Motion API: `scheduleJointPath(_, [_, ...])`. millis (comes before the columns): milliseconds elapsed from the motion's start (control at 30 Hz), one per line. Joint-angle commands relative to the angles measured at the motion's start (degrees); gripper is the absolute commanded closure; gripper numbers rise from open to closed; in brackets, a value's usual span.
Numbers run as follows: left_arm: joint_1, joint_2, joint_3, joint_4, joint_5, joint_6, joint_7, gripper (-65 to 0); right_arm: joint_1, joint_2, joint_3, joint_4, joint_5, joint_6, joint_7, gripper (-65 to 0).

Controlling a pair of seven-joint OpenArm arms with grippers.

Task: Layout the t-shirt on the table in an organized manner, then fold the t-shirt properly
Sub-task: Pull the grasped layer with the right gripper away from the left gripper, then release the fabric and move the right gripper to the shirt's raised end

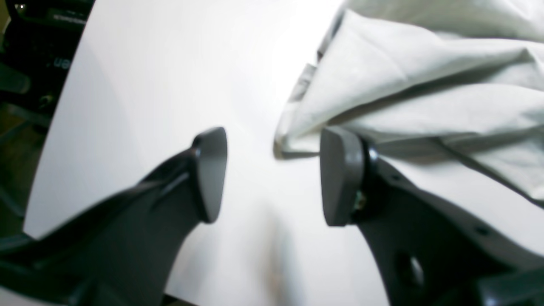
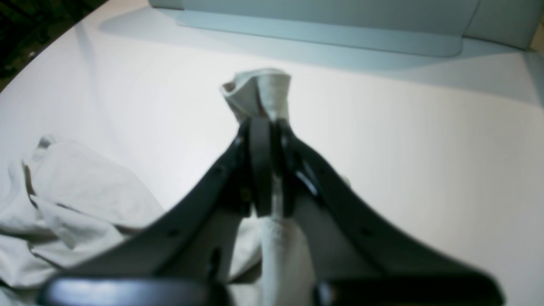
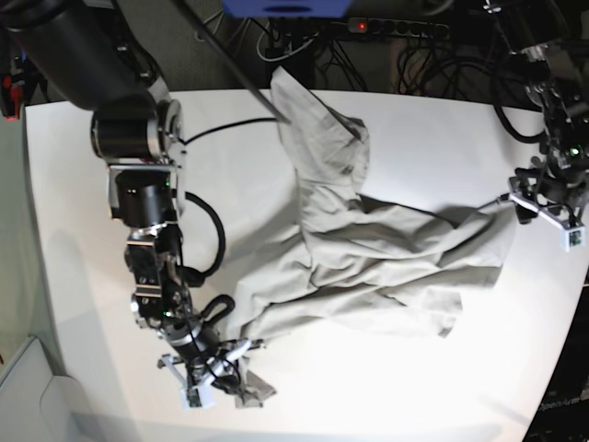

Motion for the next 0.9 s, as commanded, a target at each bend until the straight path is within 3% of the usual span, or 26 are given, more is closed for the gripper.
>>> scheduleJointPath(0, [-1.9,-1.0,1.1,1.6,-0.5,0.0,-1.3,-34.2,2.1,0.2,0.0,1.0,0.8,-1.3,1.7,-9.9])
scheduleJointPath(167, [-5.3,-0.9,4.3,1.8,-0.5,0.0,3.9,-34.2,0.2,1.0,0.2,1.0,0.8,-7.1,1.7,-29.5])
scheduleJointPath(333, [-6.8,-0.6,5.6,1.8,-1.1,0.0,5.4,-34.2,-2.2,2.1,0.1,1.4,0.9,-7.8,2.0,-44.0])
scheduleJointPath(600, [-8.4,0.2,6.3,1.9,-1.2,-0.1,5.6,-34.7,-7.5,3.9,0.4,5.3,0.9,-7.9,1.8,-45.9])
scheduleJointPath(867, [-9.5,1.9,6.3,1.5,-1.2,-0.1,5.2,-54.8,-14.8,4.5,0.4,17.5,0.9,-7.9,1.6,-45.9])
